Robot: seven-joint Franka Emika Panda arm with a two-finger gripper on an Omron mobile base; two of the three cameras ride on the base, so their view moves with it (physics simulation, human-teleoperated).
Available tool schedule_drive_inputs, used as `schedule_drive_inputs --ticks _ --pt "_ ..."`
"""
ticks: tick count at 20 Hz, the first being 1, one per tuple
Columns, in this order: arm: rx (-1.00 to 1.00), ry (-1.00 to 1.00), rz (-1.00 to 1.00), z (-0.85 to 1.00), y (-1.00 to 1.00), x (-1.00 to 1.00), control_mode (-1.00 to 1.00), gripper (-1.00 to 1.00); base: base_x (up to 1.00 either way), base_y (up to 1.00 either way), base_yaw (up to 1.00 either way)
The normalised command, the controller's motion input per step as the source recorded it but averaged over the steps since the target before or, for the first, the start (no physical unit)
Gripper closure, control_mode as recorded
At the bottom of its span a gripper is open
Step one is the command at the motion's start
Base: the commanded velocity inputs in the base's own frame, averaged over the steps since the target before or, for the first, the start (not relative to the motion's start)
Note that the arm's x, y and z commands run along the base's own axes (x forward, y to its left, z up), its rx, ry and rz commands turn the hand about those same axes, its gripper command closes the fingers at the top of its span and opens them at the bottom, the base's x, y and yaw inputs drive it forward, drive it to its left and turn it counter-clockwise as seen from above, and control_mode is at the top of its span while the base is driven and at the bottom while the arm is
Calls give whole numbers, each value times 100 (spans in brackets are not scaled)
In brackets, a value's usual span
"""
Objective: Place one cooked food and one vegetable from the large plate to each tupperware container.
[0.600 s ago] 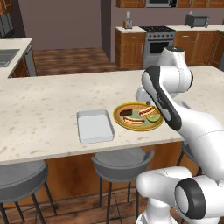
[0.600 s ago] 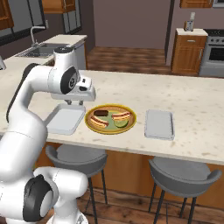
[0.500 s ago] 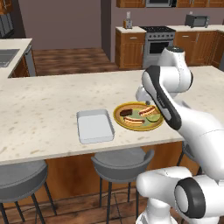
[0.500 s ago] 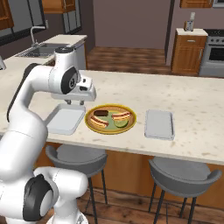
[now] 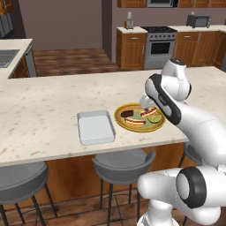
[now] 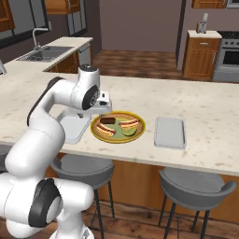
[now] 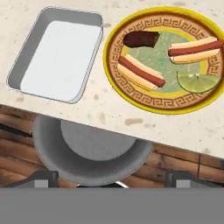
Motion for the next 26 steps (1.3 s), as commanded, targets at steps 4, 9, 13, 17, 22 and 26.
schedule_drive_inputs --ticks 4,9,13,17,22,26 --pt "-21 1 18 -82 39 7 -100 -100 0 0 0" --pt "-21 2 10 -67 -5 64 -100 -100 0 0 0" --pt "0 7 16 -30 -24 76 -100 -100 0 0 0" --pt "0 15 12 -23 -7 62 -100 -100 0 0 0" --pt "0 17 8 -19 0 55 -100 -100 0 0 0" --pt "0 3 2 -39 0 25 -100 -100 0 0 0"
